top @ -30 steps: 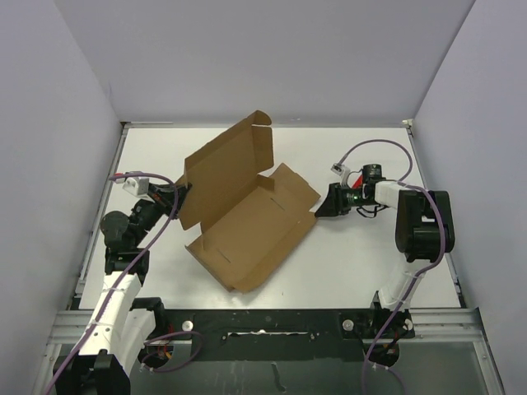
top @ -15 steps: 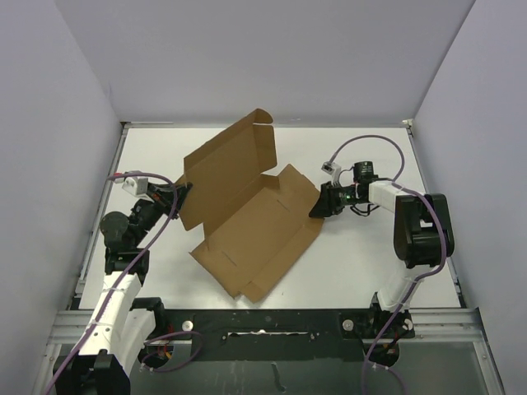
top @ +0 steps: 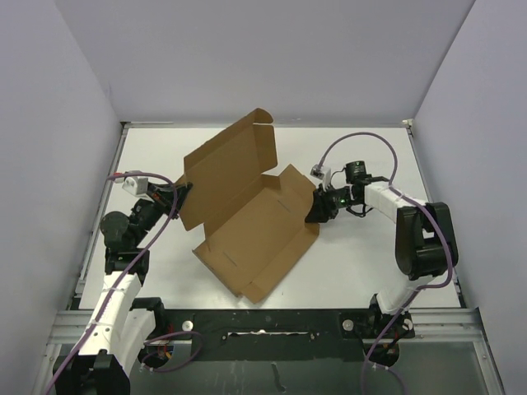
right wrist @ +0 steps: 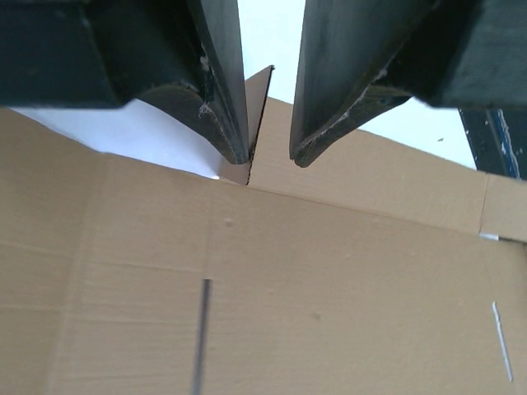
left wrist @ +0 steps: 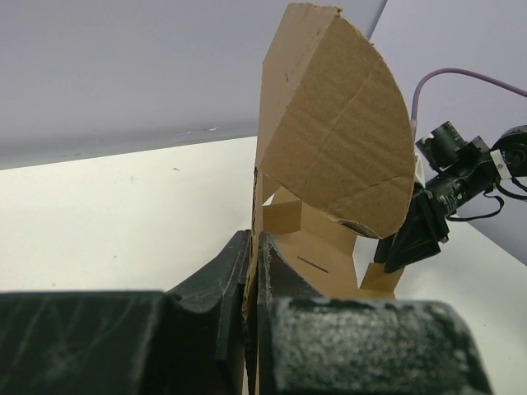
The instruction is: Fold the paper box
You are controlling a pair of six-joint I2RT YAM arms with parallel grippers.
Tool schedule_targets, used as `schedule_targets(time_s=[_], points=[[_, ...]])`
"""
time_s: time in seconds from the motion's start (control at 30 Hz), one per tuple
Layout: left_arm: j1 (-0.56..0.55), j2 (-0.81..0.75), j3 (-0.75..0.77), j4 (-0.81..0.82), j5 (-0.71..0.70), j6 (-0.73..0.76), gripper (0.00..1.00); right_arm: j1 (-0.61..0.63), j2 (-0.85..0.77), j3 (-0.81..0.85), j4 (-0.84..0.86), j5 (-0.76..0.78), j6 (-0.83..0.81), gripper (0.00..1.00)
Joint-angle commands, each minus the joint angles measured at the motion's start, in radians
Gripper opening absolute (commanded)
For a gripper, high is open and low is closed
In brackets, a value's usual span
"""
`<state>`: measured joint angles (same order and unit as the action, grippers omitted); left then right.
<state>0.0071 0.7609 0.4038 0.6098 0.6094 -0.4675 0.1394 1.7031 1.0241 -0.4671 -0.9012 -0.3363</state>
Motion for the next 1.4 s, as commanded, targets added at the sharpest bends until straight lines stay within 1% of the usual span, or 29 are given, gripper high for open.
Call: schedule_targets(time_s=[0.0,0.17,0.33,0.5,0.6,0.7,0.77,0.9,1.07,1.27,1.37], points=[[-0.007,-0.006,0.062,0.054,0.002,0.003,0.00,0.049,-0.028,0.005,-0.090,-0.045,-0.106,0.29],[-0.011,-0.011,0.054,0.054,0.014,0.003,0.00,0.050,0.031,0.034,-0.199,-0.109,-0.176,0.35],[-0.012,-0.018,0.044,0.053,0.019,0.001,0.00,0.050,0.052,0.044,-0.243,-0.130,-0.204,0.47],[-0.014,-0.014,0.049,0.053,0.020,0.004,0.00,0.050,0.061,0.056,-0.299,-0.170,-0.251,0.55],[-0.013,-0.012,0.051,0.051,0.021,0.004,0.00,0.050,0.063,0.069,-0.359,-0.204,-0.307,0.60],[-0.013,-0.011,0.051,0.049,0.024,0.006,0.00,0.050,0.056,0.068,-0.398,-0.220,-0.341,0.69],[-0.013,-0.012,0.051,0.048,0.023,0.006,0.00,0.050,0.053,0.067,-0.413,-0.225,-0.353,0.72],[-0.013,-0.012,0.052,0.046,0.024,0.006,0.00,0.049,0.067,0.074,-0.460,-0.237,-0.384,0.72],[-0.013,-0.014,0.051,0.045,0.024,0.007,0.00,0.050,0.086,0.077,-0.474,-0.226,-0.376,0.68],[-0.013,-0.022,0.044,0.044,0.024,0.007,0.00,0.051,0.144,0.099,-0.527,-0.243,-0.395,0.57],[-0.013,-0.024,0.041,0.044,0.025,0.007,0.00,0.056,0.162,0.106,-0.538,-0.246,-0.399,0.48]])
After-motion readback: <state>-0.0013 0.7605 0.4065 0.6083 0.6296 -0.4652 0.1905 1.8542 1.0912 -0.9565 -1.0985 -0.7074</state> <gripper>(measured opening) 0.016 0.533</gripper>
